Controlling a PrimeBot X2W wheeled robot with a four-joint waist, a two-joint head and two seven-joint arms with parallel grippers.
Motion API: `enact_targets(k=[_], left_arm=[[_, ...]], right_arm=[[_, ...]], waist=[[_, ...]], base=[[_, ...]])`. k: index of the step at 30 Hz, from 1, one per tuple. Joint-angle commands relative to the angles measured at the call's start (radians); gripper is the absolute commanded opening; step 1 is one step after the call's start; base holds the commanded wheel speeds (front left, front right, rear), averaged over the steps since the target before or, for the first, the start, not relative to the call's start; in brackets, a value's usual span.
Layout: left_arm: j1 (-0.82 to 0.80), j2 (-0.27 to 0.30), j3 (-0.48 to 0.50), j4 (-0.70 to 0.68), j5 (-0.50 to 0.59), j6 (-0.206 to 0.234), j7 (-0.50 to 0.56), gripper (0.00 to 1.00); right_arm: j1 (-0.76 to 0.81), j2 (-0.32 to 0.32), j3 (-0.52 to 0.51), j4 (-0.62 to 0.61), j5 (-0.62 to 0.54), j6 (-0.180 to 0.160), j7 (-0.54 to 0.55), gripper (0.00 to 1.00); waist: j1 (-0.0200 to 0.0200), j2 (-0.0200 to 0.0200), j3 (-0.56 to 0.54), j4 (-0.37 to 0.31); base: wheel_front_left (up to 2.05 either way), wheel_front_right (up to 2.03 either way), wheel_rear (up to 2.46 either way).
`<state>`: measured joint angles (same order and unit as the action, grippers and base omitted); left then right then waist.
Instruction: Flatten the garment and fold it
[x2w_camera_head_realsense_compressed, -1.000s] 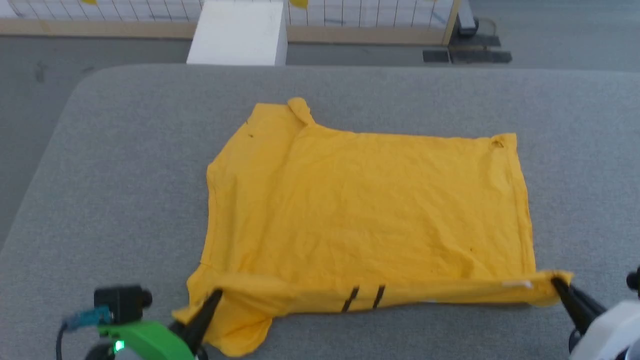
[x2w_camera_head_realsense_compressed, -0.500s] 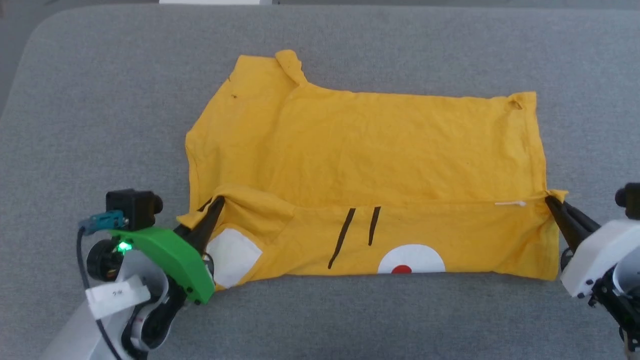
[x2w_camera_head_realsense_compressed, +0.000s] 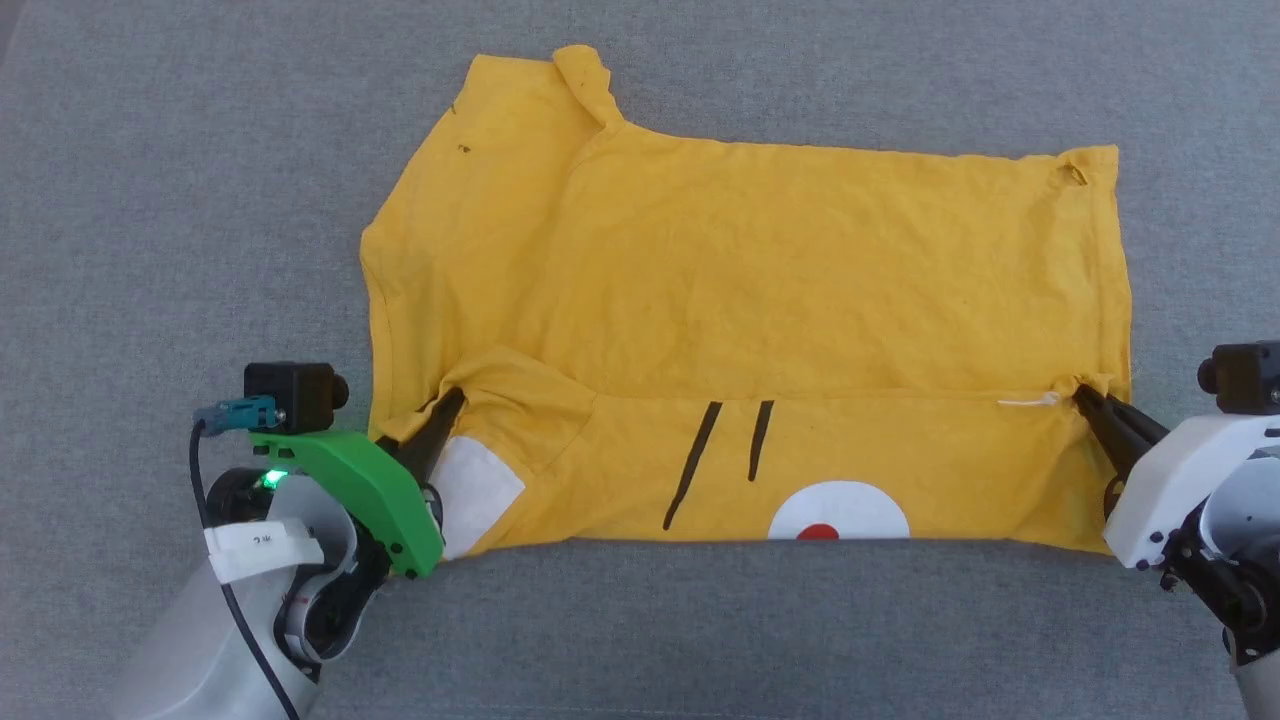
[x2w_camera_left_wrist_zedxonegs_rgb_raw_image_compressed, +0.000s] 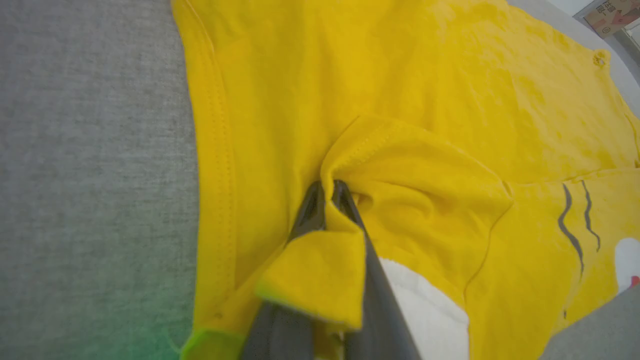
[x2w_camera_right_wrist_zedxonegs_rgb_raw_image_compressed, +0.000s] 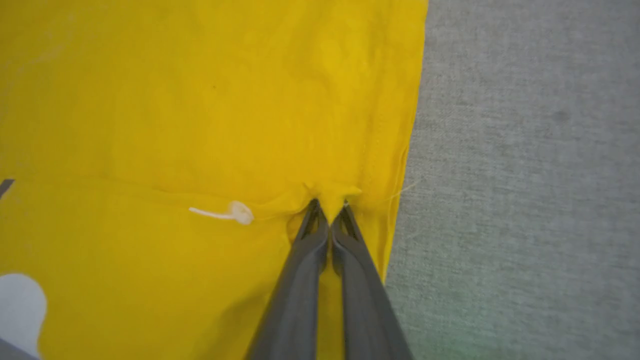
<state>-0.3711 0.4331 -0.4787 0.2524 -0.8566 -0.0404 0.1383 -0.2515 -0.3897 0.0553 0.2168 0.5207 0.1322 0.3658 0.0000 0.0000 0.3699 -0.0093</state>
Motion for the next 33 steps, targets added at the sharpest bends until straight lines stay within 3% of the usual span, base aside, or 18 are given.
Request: enact_targets(k=[1, 2, 3, 4, 5, 6, 11, 17, 21, 24, 28, 33], left_arm=[[-0.01, -0.01, -0.003, 0.025, -0.013, 0.0, 0.001, 0.0], [-0.012, -0.014, -0.002, 0.035, -0.016, 0.0, 0.0, 0.0], [-0.014, -0.016, -0.001, 0.043, -0.019, 0.0, -0.002, 0.09], [-0.016, -0.02, 0.002, 0.051, -0.023, 0.002, -0.004, 0.38], [-0.017, -0.023, 0.002, 0.057, -0.024, 0.002, -0.006, 0.99], [-0.018, -0.025, 0.003, 0.065, -0.026, 0.002, -0.008, 1.0], [-0.011, -0.037, 0.024, 0.083, -0.037, 0.012, -0.048, 1.0], [0.051, -0.004, 0.053, 0.022, -0.031, 0.044, -0.095, 1.0], [0.126, 0.031, 0.105, -0.07, 0.014, 0.119, -0.201, 1.0], [0.191, 0.04, 0.162, -0.157, 0.094, 0.205, -0.352, 1.0], [0.283, -0.018, 0.228, -0.293, 0.186, 0.266, -0.398, 1.0], [0.394, -0.116, 0.276, -0.442, 0.386, 0.255, -0.4, 1.0]], right_arm=[[-0.013, 0.001, 0.007, 0.017, 0.009, -0.002, -0.003, 0.0], [-0.015, 0.002, 0.01, 0.024, 0.011, -0.002, -0.005, 0.0], [-0.017, 0.002, 0.012, 0.029, 0.012, -0.002, -0.007, 0.0], [-0.019, 0.003, 0.014, 0.036, 0.015, -0.002, -0.009, 0.09], [-0.02, 0.004, 0.015, 0.041, 0.018, -0.002, -0.011, 0.31], [-0.023, 0.005, 0.015, 0.047, 0.021, -0.002, -0.016, 0.98], [-0.022, 0.009, 0.014, 0.056, 0.048, -0.002, -0.024, 1.0], [0.019, 0.003, -0.019, -0.007, 0.068, -0.002, -0.029, 1.0], [0.064, 0.015, -0.088, -0.093, 0.031, -0.002, -0.098, 1.0], [0.101, 0.059, -0.167, -0.174, -0.044, -0.002, -0.22, 1.0], [0.171, 0.148, -0.228, -0.259, -0.148, -0.002, -0.329, 1.0], [0.263, 0.258, -0.239, -0.323, -0.265, -0.002, -0.395, 1.0]], waist=[[0.0, 0.0, 0.0, 0.0], [0.0, 0.0, 0.0, 0.0], [0.0, 0.0, -0.001, -0.001], [0.0, 0.0, -0.003, -0.001], [0.0, 0.0, -0.005, -0.002], [0.0, 0.0, -0.009, -0.003], [0.0, 0.0, -0.059, -0.004], [0.0, 0.0, -0.121, -0.004], [0.0, 0.0, -0.161, -0.001], [0.0, 0.0, -0.187, 0.003], [0.0, 0.0, -0.212, 0.005], [0.0, 0.0, -0.234, 0.004]], base=[[0.0, 0.0, 0.0], [0.0, 0.0, 0.0], [0.0, 0.0, 0.0], [0.0, 0.0, 0.0], [0.0, 0.0, 0.0], [0.0, 0.0, 0.0], [0.0, 0.0, 0.0], [0.0, 0.0, 0.0], [0.0, 0.0, 0.0], [0.0, 0.0, 0.0], [0.0, 0.0, 0.0], [0.0, 0.0, 0.0]])
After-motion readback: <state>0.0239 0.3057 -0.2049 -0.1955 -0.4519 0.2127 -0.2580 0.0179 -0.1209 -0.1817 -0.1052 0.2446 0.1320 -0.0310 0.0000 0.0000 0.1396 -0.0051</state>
